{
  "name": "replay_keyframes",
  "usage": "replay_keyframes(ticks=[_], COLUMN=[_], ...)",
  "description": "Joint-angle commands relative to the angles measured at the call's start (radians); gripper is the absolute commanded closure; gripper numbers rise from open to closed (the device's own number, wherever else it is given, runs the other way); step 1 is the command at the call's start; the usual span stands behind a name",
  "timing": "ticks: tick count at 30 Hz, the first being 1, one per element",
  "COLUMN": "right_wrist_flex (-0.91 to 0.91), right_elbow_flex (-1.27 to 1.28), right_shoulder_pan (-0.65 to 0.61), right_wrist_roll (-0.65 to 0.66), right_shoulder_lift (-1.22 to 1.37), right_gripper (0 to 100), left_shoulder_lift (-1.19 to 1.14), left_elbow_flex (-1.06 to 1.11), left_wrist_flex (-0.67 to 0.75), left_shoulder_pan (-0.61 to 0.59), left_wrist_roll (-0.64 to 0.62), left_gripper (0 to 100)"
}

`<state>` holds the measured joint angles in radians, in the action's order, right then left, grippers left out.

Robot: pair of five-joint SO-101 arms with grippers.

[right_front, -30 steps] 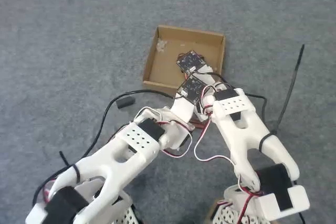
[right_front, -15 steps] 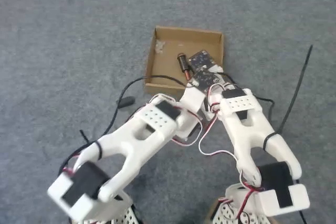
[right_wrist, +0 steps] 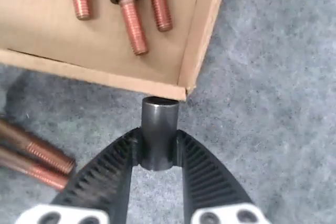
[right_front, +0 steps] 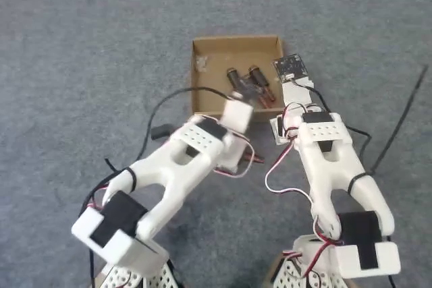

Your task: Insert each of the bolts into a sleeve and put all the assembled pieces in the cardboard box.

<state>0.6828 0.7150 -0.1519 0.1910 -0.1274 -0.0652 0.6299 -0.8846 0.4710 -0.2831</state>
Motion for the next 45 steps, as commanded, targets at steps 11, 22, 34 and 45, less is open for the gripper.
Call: replay_keyframes(ticks=[11,22,34,45], right_wrist_flex=[-0.035,-0.035,-0.035,-0.035], right_elbow_flex=[-0.066,-0.066,-0.066,-0.066], right_shoulder_pan=[0.042,0.041,0.036,0.033], right_wrist_roll=[-0.037,-0.037,-0.034,-0.034], right_shoulder_lift=[-0.064,-0.062,-0.061,-0.059], right_gripper=[99.2,99.2,99.2,99.2], left_shoulder_lift=[0.006,-0.009,-0.100,-0.098], left_elbow_flex=[-0.019,-0.044,-0.134,-0.166], left_wrist_flex=[-0.037,-0.032,-0.002,0.074], left_shoulder_pan=[0.091,0.061,-0.075,-0.078], left_wrist_roll=[-0.075,-0.083,-0.203,-0.198], left_gripper=[99,99,99,99])
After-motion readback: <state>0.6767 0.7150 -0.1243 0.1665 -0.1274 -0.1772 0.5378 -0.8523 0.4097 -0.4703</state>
